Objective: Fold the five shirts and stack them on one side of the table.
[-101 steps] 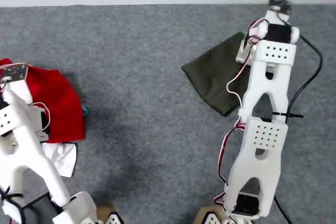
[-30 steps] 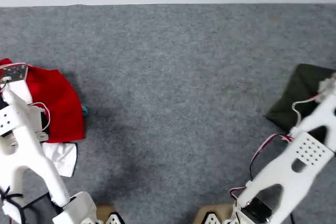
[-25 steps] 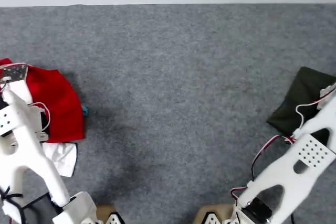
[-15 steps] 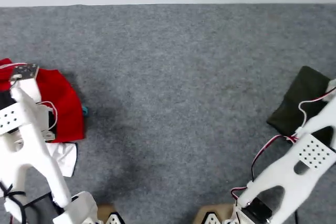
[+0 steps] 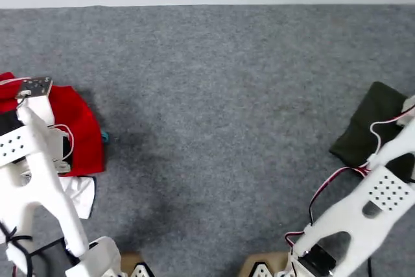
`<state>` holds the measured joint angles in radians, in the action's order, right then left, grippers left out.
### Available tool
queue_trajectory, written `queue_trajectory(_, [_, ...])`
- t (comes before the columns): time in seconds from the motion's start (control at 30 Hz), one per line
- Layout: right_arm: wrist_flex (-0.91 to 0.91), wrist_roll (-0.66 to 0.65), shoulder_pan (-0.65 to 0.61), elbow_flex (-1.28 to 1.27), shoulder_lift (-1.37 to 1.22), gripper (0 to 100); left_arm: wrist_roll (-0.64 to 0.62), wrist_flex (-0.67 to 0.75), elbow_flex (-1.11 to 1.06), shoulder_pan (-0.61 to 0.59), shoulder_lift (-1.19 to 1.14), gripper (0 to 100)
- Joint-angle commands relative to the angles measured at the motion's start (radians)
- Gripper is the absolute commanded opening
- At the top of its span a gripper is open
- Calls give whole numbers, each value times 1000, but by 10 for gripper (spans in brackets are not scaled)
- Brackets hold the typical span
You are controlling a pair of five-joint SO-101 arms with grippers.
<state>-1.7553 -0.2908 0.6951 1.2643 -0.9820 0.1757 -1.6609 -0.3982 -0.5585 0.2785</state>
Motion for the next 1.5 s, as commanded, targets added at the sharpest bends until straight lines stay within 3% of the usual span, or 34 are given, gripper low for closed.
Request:
queue_trajectory(0.0, [-42,0,38,-35,67,27,3,-9,10,6,38,5])
queue_trajectory(0.2, [-35,-138,79,-173,48,12,3,-12,10,6,38,5])
queue_trajectory(0.37, [70,-141,54,-204,-35,11,3,-12,10,6,35,5])
queue_trajectory(0.53, [-45,-141,-28,-84,18,10,3,-11,10,6,38,5])
queue_trajectory(0.7, [-19,-141,-56,-38,81,11,3,-14,10,6,40,5])
queue_trajectory(1.03, [375,-141,-124,-32,-179,14,-2,-14,8,6,40,5])
queue_trajectory(1.13, [328,-141,-145,32,-185,13,-2,-14,8,6,40,5])
queue_trajectory(1.4, [-42,-140,-163,396,-163,10,2,-14,8,6,40,5])
queue_trajectory(1.47, [-44,-140,-157,391,-159,10,3,-18,10,6,40,5])
